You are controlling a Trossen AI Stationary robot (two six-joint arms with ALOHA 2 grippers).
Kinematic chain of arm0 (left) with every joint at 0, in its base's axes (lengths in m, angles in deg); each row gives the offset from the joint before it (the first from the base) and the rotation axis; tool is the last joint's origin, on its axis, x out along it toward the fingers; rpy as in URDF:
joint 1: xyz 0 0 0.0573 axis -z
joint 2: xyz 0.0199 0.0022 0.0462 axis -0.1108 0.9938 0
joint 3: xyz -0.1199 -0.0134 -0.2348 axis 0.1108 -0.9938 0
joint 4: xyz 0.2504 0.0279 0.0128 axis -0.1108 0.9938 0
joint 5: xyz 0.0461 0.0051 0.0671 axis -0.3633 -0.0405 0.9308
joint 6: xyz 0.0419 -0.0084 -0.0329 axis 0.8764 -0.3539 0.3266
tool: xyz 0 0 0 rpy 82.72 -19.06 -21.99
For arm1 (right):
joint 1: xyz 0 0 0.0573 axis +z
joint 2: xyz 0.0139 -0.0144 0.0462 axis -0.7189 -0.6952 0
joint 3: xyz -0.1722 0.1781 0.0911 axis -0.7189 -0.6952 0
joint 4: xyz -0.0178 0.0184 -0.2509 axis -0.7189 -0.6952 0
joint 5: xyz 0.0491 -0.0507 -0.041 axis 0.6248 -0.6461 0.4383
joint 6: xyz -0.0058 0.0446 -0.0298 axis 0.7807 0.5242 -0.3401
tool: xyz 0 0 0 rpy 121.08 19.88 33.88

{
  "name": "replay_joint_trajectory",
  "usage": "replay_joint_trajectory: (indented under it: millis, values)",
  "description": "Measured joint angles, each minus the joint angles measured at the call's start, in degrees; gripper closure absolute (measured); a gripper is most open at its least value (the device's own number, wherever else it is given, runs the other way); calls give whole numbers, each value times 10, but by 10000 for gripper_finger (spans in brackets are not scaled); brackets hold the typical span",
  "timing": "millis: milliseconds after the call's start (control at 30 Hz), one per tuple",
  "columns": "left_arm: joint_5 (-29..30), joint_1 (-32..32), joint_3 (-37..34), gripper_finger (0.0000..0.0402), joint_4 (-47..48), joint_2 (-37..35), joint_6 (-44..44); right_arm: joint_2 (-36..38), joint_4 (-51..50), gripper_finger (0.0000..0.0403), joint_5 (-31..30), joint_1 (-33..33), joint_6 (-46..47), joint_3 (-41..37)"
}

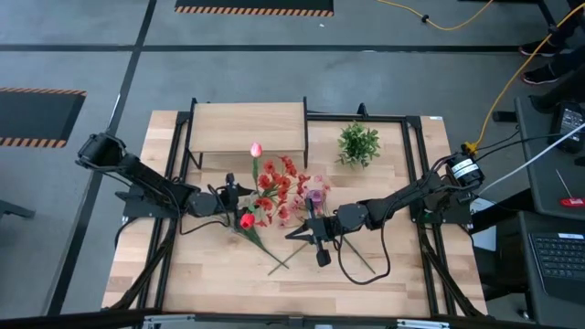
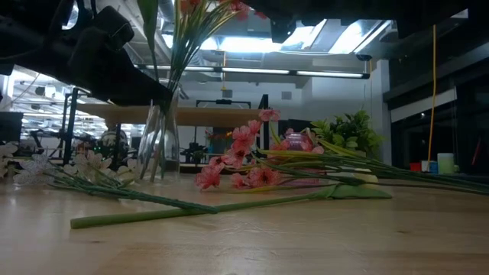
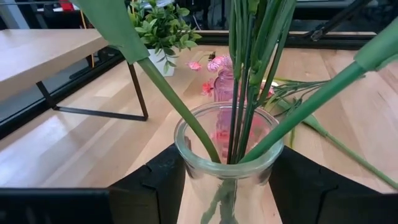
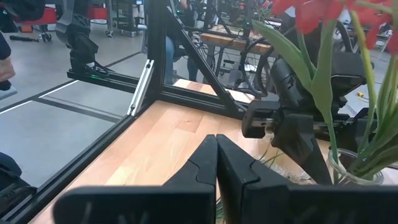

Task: Pick and place flowers into a vace then onto a shelf
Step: Put the transparent vase on the shelf

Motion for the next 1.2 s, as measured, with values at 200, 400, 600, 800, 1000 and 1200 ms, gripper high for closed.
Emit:
replay_joint_trajectory:
  millis: [200,400,600,800,1000,1200]
  values:
    - [0,2,0,214,-2,-27,4,0,0,398,0,0,0,0]
    - [1,5,0,214,1,-76,18,0,0,398,0,0,1,0]
    - [0,5,17,214,76,-118,10,0,1,398,-28,0,17,0]
    - [4,5,105,214,240,-152,24,0,1,398,-42,0,19,0]
    - [27,-7,164,214,334,-189,41,0,1,398,-42,0,19,0]
    - [31,-75,185,214,404,-243,47,0,1,398,-41,-3,16,0]
